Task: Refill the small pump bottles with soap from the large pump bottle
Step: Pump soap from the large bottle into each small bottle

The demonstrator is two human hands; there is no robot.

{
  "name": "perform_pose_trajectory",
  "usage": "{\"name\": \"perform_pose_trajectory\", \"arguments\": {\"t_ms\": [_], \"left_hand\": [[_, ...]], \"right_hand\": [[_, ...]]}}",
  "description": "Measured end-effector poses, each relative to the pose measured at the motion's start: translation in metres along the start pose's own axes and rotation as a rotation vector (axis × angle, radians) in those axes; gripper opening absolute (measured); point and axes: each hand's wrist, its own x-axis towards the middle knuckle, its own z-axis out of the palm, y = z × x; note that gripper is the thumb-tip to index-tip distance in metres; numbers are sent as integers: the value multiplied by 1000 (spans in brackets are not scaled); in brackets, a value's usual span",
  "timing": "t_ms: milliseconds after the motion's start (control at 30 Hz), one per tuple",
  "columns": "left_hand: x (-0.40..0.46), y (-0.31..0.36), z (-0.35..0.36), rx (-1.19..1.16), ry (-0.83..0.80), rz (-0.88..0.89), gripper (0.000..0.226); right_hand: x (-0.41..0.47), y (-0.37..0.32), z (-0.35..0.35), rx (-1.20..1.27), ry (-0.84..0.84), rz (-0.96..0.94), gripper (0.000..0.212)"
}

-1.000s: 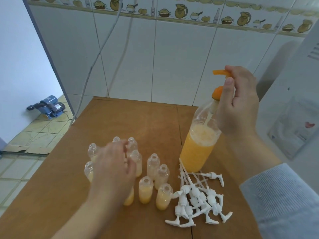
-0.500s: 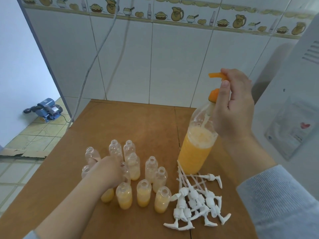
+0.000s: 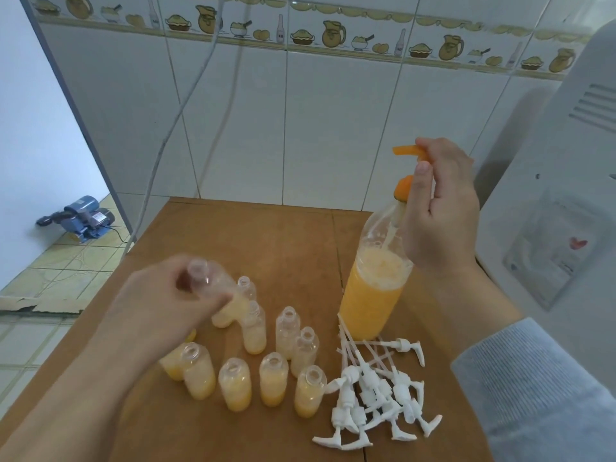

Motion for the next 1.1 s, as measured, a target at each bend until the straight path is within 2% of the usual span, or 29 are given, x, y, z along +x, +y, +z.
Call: {"name": "perform_pose_trajectory", "arguments": {"t_ms": [67, 167, 233, 300, 400, 467, 767, 1000, 1100], "left_hand": [[4, 19, -9, -297, 83, 54, 26], [11, 57, -10, -806, 165, 226, 21], [23, 79, -4, -959, 150, 323, 25], [40, 93, 7, -859, 91, 413, 30], [59, 106, 33, -363, 8, 488, 38], [64, 113, 47, -145, 9, 543, 45], [71, 137, 54, -132, 13, 611, 47], [76, 143, 54, 73, 138, 778, 49], [76, 140, 61, 93, 144, 807, 50]], "right_hand": [[0, -1, 0, -3, 2, -1, 35], [0, -1, -1, -6, 1, -3, 35], [0, -1, -1, -11, -3, 1, 35], [1, -1, -1, -15, -6, 4, 36], [1, 0, -1, -8, -12, 1, 37], [1, 0, -1, -6, -11, 3, 36], [2, 0, 1, -27, -16, 7, 35], [-1, 2, 7, -64, 5, -14, 35], [-6, 12, 9, -111, 18, -27, 34]]}}
